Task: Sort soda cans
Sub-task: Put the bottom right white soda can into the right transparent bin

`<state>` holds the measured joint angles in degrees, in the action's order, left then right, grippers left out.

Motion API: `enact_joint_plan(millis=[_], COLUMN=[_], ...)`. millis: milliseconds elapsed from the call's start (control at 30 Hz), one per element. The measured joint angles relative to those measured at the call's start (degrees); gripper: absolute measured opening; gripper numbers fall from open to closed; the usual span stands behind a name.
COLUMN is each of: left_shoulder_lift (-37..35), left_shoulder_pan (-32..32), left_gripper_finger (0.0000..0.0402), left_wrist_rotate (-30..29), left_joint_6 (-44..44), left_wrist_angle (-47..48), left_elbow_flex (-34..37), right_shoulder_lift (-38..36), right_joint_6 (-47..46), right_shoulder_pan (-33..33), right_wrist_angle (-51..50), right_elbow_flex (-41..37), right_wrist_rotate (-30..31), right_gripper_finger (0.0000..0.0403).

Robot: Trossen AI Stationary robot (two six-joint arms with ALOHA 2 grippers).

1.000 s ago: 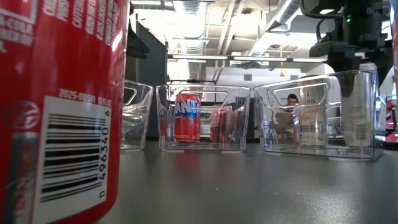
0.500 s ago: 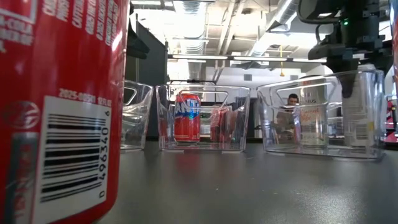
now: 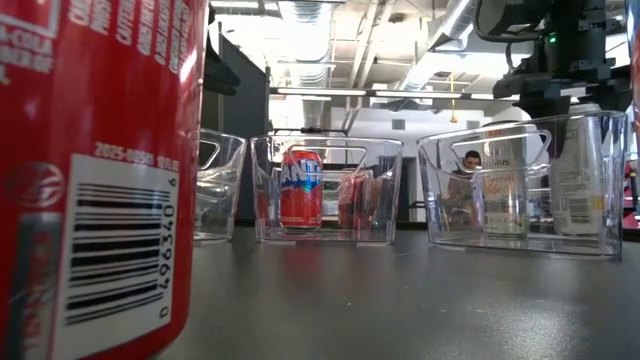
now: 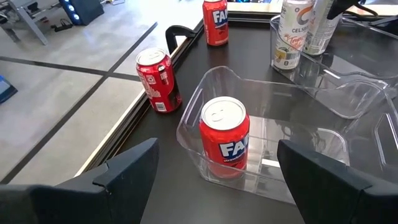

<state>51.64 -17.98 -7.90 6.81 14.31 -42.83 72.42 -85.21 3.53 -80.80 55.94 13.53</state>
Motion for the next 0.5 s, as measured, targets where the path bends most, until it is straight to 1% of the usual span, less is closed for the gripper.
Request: enact_joint_plan(millis=[200, 500], left_shoulder_lift=[0.0, 0.0], left_shoulder_pan=[0.0, 0.0], left_gripper_finger=[0.032, 0.032], left_wrist_rotate=[-0.02, -0.02], left_joint_6=[0.0, 0.02], left_wrist_angle=[-0.02, -0.02], left_elbow_flex=[0.0, 0.0], right_shoulder_lift=[-0.04, -0.04], right_joint_6=[0.15, 0.09], right_shoulder_pan=[0.0, 0.22], right_wrist_angle=[-0.1, -0.21], right_elbow_flex=[0.02, 0.02], right_wrist_rotate=[0.1, 1.2], right_gripper_finger=[0.0335, 0.034])
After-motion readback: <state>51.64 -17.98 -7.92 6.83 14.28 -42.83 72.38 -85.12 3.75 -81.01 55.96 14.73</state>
